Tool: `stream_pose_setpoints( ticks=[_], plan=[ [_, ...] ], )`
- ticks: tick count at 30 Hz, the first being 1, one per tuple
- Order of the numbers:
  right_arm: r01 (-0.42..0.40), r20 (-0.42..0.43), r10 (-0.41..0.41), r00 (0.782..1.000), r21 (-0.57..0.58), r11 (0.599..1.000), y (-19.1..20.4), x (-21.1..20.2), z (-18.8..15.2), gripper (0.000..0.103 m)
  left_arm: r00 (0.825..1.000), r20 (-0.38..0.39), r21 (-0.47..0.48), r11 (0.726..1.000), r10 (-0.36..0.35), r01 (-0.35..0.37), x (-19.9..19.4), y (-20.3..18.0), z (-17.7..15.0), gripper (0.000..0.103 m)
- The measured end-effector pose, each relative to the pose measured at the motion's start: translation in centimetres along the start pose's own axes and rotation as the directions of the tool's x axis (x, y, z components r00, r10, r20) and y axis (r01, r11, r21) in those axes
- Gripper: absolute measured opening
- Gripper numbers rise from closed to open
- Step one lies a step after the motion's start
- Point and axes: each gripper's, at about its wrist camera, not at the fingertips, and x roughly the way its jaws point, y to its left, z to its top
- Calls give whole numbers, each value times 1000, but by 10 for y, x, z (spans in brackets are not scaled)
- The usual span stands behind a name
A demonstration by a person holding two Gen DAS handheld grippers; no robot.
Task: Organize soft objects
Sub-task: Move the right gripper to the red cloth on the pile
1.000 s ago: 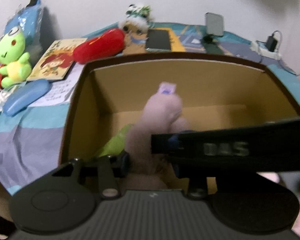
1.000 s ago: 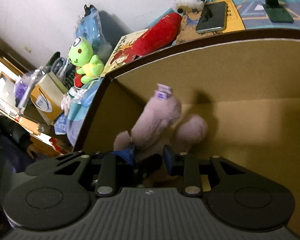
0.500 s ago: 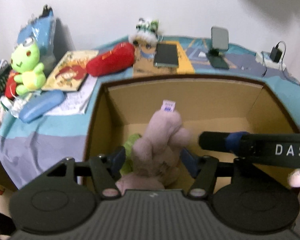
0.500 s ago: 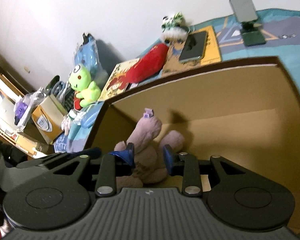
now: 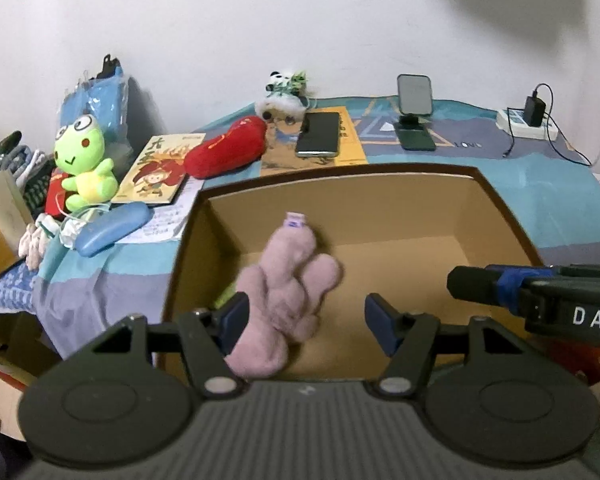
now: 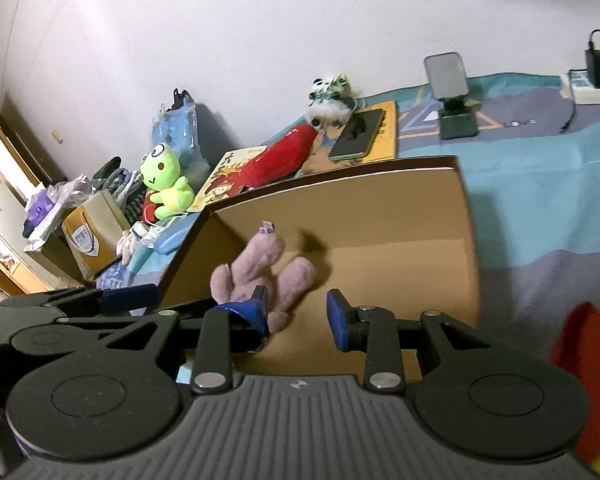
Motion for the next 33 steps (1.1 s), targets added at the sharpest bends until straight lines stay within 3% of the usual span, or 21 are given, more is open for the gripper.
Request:
stream_pose_setpoints(
  ticks=[9,15,20,26,33],
  plan=[
    [66,38,-65,997,-38,997,-15,-41,-23,15,1000,-1,-4,1000,25,-25,-22,-45,-18,69],
    [112,52,-111,992,-22,993,-30,-63,-34,16,996,14,-4,997,83,-83,-32,-77,-28,71],
    [140,56,-140,989,5,990,-46,-80,-44,16,996,-3,11,996,85,-85,-34,-104,-34,73],
    [171,27,-172,985,38,985,-68,-98,-61,16,998,-49,42,999,31,-29,-29,-135,-47,73],
    [230,1,-231,973,109,967,-104,-116,-80,15,992,-99,103,990,-84,94,-14,-171,-69,73]
  ],
)
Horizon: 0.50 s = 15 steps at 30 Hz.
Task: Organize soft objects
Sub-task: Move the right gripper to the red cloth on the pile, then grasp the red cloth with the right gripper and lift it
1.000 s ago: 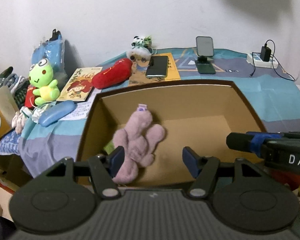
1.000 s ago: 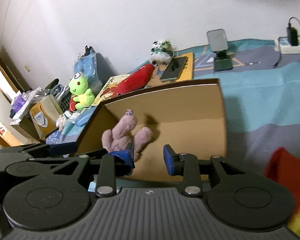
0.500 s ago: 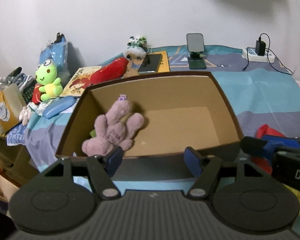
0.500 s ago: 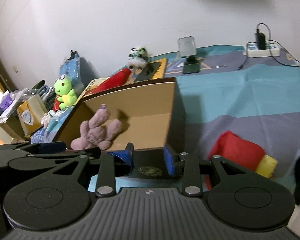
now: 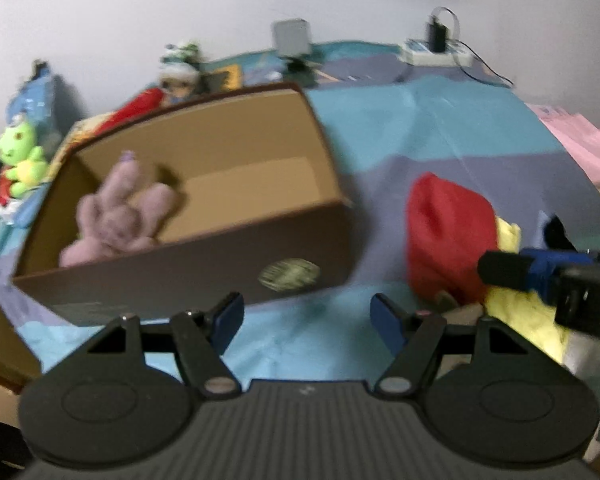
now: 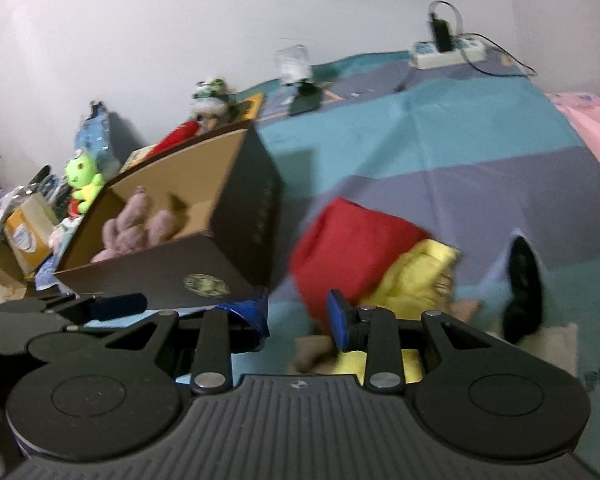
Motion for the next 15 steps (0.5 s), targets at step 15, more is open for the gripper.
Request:
stream_pose_setpoints(
  ticks=[15],
  plan=[
    [69,-36,-65,997,149,986,-66,13,4,15,970,-32,36,970,-241,242,46,-49,17,74]
  ],
)
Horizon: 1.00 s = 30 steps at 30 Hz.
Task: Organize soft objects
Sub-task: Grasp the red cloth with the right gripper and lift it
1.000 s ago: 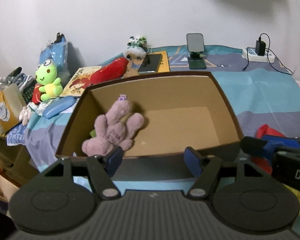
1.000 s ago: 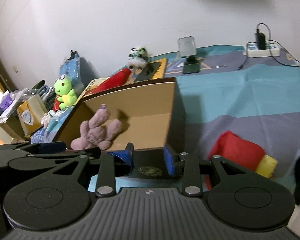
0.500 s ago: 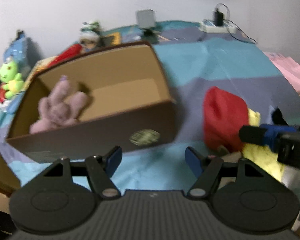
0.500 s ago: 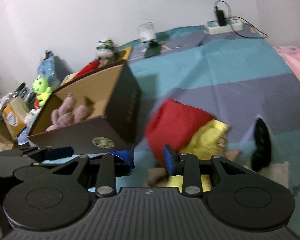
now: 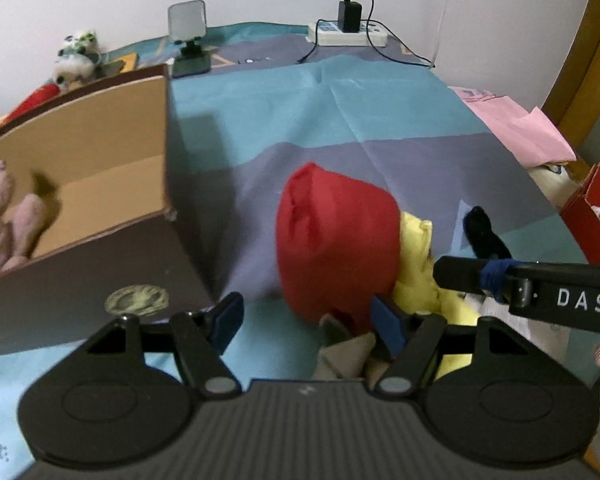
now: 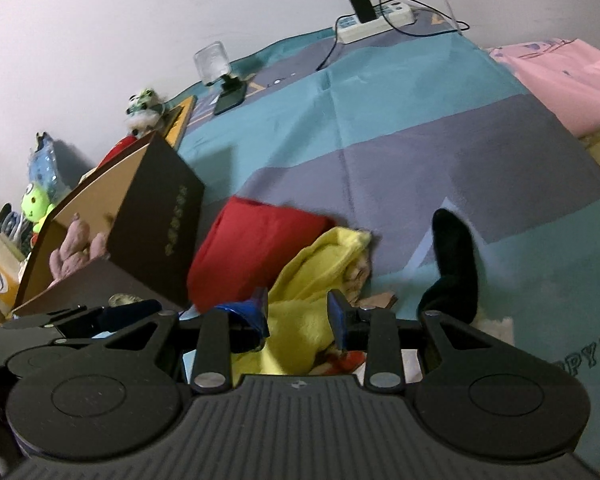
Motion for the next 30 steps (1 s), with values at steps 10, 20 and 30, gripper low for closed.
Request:
stream_pose_setpoints(
  ticks=[10,20,30],
  plan=[
    [-47,-17,47,999,13,999,-5,27,35,15,998,-19,-6,999,-54,54,34,-10,17,75],
    [-141,-76,147,986,71,987,-5,58,52,16,996,-23,6,996,-91,91,49,-9,30,26],
    [-225,-49,227,973,49,973,6,47,65,15,989,76,65,990,-128,123,28,-13,51,15]
  ],
)
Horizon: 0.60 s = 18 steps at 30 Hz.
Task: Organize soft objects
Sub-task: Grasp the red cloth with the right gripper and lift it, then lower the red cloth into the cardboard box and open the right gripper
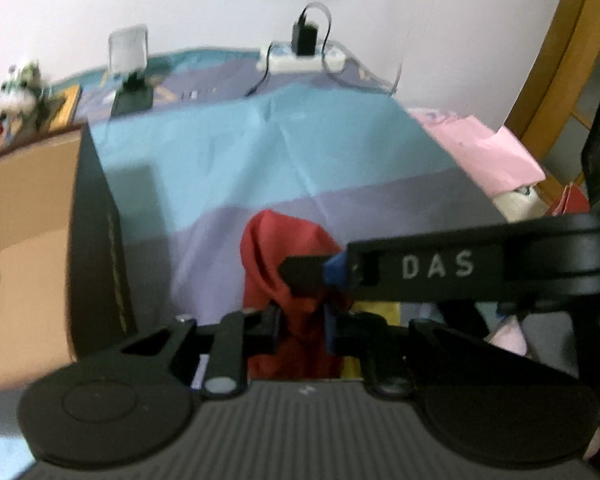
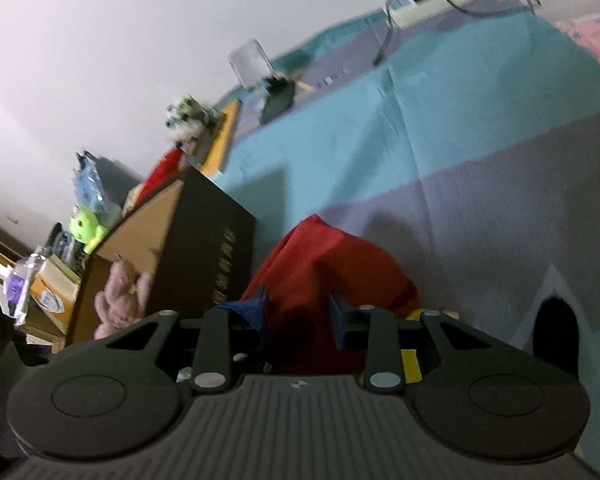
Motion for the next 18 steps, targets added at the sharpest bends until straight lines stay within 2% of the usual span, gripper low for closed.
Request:
stream_pose_setpoints(
  ticks=[6,11,14,18],
  plan=[
    [-43,116,51,992,-67,997,30,-19,19,15,993,118,30,1000,0,-3,-33,4,25,15],
    [-122,182,148,972,-149,981,69,-20,32,15,970,240,39,998,45,-56,-73,24,40,15],
    [-164,188,203,961,-205,965,99,-7,35,15,949,300,29,993,98,-112,-97,42,43,15],
    [-199,152,242,958,-253,947,134,20,30,15,936,318,-20,988,153,-154,-116,81,41,15]
  ],
)
